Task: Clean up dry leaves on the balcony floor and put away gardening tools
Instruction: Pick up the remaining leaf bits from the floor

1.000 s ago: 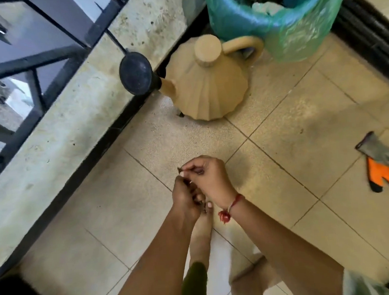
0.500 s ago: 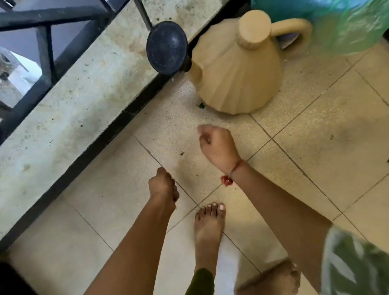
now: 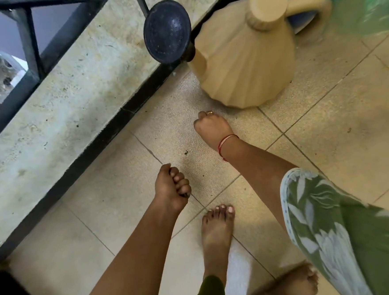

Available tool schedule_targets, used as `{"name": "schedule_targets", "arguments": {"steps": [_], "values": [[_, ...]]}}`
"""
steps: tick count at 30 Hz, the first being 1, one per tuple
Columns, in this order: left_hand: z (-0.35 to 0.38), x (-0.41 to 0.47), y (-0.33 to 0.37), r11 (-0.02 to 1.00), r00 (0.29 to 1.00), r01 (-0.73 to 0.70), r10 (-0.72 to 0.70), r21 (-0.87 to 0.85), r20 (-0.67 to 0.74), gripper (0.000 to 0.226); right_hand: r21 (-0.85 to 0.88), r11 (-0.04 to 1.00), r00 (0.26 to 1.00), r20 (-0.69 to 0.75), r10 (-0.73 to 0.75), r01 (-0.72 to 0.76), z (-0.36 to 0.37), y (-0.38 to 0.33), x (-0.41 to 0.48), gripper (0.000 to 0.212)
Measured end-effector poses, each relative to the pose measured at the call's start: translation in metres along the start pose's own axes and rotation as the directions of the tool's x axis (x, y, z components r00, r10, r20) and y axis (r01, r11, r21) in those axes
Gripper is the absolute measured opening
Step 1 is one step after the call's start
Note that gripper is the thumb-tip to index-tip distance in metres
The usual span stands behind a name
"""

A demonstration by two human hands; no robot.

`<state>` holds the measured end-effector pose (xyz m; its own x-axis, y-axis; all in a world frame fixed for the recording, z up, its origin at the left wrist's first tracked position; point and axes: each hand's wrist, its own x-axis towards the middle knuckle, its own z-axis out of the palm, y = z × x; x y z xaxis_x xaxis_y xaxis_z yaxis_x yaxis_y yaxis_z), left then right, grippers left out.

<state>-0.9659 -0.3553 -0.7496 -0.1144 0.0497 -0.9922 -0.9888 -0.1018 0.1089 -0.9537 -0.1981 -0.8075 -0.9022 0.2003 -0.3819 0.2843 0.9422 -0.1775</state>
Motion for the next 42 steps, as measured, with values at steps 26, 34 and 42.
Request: {"name": "schedule_targets", "arguments": {"steps": [26, 34, 42], "values": [[0.224, -0.243, -0.034, 0.997, 0.961, -0.073, 0.061, 0.034, 0.27, 0.047, 0.877, 0.474, 0.72, -0.276, 0.636, -0.083, -0.289, 0.038, -0.218, 0.021], [0.283, -0.325, -0.018, 0.998, 0.953, -0.07, 0.068, -0.002, 0.296, 0.046, 0.996, -0.078, 0.688, 0.022, 0.726, 0.051, -0.372, 0.073, -0.216, 0.021], [0.348, -0.325, -0.012, 0.901, 0.841, -0.403, 0.294, 0.163, 0.454, 0.037, 0.448, -0.869, 0.753, 0.493, 0.435, 0.209, -0.388, 0.114, -0.188, 0.033]]}}
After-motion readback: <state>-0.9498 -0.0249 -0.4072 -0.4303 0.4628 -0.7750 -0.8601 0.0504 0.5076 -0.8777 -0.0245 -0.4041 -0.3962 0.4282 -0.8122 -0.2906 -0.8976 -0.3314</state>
